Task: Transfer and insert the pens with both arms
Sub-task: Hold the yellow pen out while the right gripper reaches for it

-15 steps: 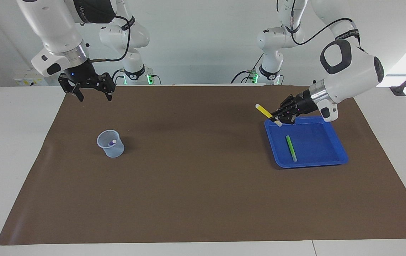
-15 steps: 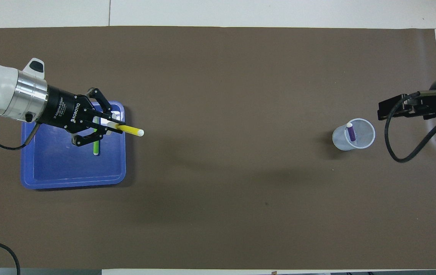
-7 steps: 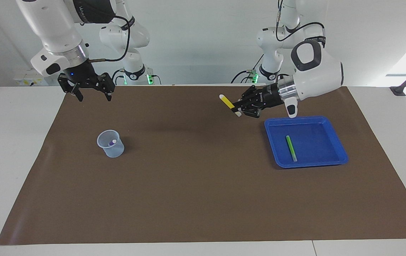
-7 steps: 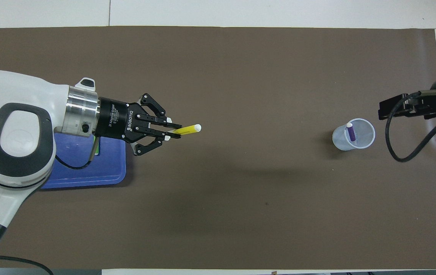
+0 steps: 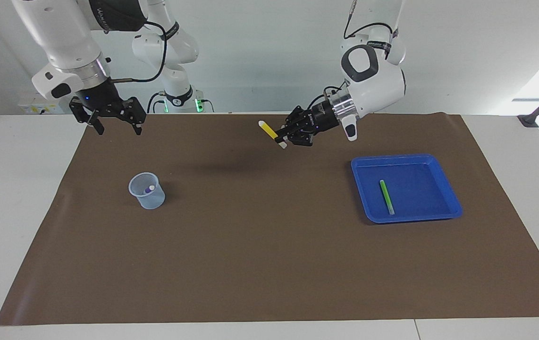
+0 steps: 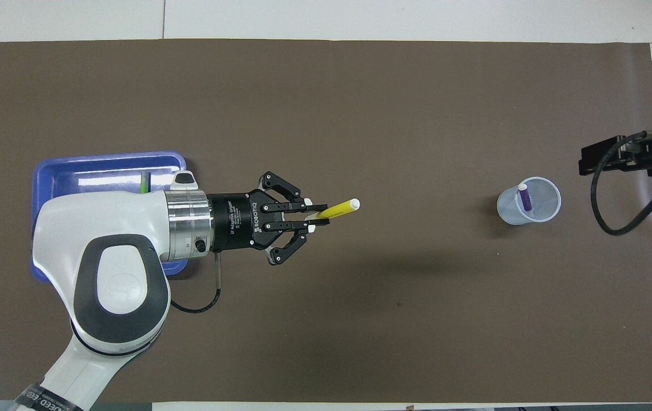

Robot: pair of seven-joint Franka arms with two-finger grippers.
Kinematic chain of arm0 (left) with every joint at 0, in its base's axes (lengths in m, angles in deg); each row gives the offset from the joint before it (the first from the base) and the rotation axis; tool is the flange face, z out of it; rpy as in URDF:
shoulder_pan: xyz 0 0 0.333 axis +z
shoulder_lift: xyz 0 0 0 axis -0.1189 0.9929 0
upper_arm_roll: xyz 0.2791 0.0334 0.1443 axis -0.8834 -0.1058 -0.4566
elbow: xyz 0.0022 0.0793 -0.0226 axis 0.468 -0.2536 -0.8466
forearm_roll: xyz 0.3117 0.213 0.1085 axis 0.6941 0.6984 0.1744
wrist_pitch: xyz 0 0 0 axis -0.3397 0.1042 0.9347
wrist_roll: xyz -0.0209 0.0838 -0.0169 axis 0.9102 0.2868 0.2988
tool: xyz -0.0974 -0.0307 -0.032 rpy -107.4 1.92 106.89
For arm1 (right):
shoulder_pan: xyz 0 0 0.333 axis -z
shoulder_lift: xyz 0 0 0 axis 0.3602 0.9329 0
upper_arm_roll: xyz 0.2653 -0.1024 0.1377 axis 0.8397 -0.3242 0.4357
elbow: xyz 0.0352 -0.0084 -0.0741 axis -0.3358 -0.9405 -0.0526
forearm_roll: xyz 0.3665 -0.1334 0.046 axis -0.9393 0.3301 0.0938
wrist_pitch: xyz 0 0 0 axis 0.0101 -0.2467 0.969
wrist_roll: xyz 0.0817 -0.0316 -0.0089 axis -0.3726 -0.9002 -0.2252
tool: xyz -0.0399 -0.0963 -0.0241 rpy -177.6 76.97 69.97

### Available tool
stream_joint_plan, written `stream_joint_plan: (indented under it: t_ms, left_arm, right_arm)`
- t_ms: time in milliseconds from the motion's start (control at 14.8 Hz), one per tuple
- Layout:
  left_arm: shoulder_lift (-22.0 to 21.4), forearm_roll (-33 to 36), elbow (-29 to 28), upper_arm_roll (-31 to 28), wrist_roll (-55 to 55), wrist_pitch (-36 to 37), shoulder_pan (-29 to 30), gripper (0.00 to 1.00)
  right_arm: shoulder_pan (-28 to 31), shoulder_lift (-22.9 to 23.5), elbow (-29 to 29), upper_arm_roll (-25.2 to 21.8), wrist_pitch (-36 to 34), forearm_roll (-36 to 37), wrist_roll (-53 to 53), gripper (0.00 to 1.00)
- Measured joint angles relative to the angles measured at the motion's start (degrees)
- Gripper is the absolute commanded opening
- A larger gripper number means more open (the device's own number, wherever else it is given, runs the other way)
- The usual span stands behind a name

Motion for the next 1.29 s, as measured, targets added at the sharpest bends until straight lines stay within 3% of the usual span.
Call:
stream_joint_plan:
  t_ms: [271, 814, 1288]
  left_arm:
    - [-2.0, -3.0, -1.6, -0.2, 0.1, -1.0, -0.2, 0.00]
    - [-2.8, -3.2, -2.2, -0.2, 0.4, -1.4, -0.8, 0.00]
    - [-2.8, -3.3, -2.2, -0.2, 0.5, -1.5, -0.9, 0.00]
  right_arm:
    - [-3.1, 0.0, 0.8, -4.3, -0.3, 0.2, 0.0, 1.00]
    - [-4.3, 0.0, 1.1, -3.8, -2.3, -0.2, 0.0, 1.00]
    - [-5.4, 0.1, 1.2, 1.9, 0.3, -14.3, 7.3, 1.00]
